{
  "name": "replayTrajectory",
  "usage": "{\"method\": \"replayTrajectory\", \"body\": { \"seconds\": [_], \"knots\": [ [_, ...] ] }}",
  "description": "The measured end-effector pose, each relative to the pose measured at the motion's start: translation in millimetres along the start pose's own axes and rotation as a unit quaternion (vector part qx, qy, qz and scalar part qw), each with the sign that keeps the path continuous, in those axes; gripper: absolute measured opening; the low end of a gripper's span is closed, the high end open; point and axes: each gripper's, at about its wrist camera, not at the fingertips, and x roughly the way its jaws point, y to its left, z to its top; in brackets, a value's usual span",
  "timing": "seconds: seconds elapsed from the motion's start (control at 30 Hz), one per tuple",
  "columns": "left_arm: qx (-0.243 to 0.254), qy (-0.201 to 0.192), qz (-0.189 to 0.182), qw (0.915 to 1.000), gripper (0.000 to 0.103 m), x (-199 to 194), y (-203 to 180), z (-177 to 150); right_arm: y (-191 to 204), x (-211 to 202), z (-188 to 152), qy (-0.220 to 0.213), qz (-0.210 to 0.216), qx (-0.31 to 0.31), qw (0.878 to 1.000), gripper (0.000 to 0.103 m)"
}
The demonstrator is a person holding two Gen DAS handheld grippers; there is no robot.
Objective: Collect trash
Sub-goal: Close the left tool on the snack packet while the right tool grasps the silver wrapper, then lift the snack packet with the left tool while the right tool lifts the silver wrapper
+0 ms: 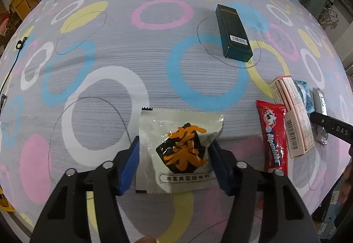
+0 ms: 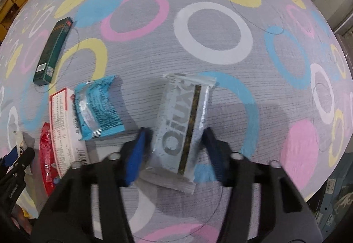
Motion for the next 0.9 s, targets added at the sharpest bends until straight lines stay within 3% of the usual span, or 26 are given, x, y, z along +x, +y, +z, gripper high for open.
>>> {"method": "replayTrajectory", "body": {
  "seconds": [0.13, 0.4, 0.9],
  "knots": [
    [-0.003, 0.002, -0.009, 1.0000, 0.044, -2.4, 2.4, 2.1, 4.3, -0.9, 0.8, -0.004, -0.002, -0.003, 1.000, 0.039],
    [-0.007, 0.002, -0.027, 0.9996, 0.029, -5.7, 5.1, 5.8, 5.9, -7.5, -5.4, -0.022, -0.003, -0.009, 1.000, 0.036],
    [-0.002, -0.008, -0.037, 0.9993, 0.028, -23.3, 4.4, 4.5, -4.7, -42.5, -31.7, -0.052, 0.011, -0.008, 0.999, 0.037]
  ]
}}
